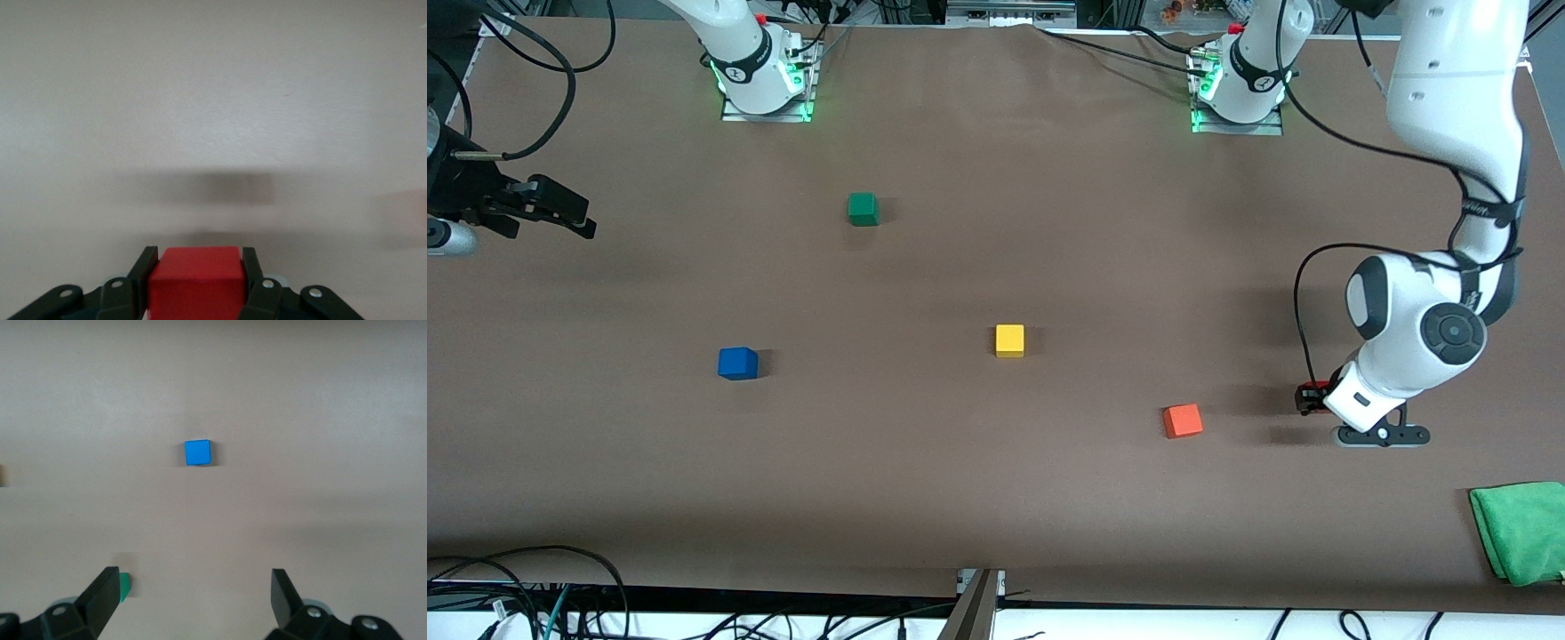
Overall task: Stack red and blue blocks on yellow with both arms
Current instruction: 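Carry the red cube over the yellow cube while the right gripper reaches the blue cube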
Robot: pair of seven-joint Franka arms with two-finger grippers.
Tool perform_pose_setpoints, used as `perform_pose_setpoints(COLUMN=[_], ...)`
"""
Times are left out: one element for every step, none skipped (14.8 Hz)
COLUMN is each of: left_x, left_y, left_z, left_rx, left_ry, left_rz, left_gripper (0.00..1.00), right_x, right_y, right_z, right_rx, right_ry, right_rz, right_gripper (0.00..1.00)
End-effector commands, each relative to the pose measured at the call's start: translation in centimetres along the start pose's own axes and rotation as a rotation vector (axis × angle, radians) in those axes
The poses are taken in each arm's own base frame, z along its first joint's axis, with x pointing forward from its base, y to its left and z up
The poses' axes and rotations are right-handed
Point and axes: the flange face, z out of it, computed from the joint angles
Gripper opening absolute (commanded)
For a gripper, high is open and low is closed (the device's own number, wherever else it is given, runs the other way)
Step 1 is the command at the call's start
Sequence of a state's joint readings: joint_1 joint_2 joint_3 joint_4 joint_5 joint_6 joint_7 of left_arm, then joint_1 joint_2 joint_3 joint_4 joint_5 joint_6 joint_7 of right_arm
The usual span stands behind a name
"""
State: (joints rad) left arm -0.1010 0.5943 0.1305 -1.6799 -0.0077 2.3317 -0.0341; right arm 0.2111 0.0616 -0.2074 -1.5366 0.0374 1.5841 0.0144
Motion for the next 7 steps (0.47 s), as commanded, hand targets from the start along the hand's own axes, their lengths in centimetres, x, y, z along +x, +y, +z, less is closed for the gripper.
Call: perform_pose_setpoints(left_x=[-0.6,-0.7,-0.8,-1.3,-1.8,-2.4,-3.0], left_y=[3.6,4.9,5.9,7.4,9.4,11.8,14.3], left_z=[-4.2,-6.0,-7.6,-9.0,-10.1,-11.0,-11.6], left_rx=[-0.013,-0.011,-0.006,0.001,0.010,0.016,0.020], left_ry=[-0.048,-0.075,-0.112,-0.146,-0.166,-0.163,-0.155], left_rz=[-0.074,-0.094,-0.115,-0.128,-0.159,-0.202,-0.254], left_gripper=[0.00,0.00,0.00,0.00,0.00,0.00,0.00], right_x=[0.1,0.1,0.1,0.1,0.1,0.1,0.1], right_y=[0.4,0.4,0.4,0.6,0.7,0.7,0.7], right_z=[-0.5,-0.5,-0.5,-0.5,-0.5,-0.5,-0.5], right_rx=[0.012,0.013,0.012,0.012,0.012,0.012,0.012], right_ry=[-0.001,-0.001,-0.001,-0.001,-0.001,-0.001,-0.001], right_rz=[-0.007,-0.005,-0.005,-0.002,-0.001,-0.001,-0.001], right_gripper=[1.00,1.00,1.00,1.00,1.00,1.00,1.00])
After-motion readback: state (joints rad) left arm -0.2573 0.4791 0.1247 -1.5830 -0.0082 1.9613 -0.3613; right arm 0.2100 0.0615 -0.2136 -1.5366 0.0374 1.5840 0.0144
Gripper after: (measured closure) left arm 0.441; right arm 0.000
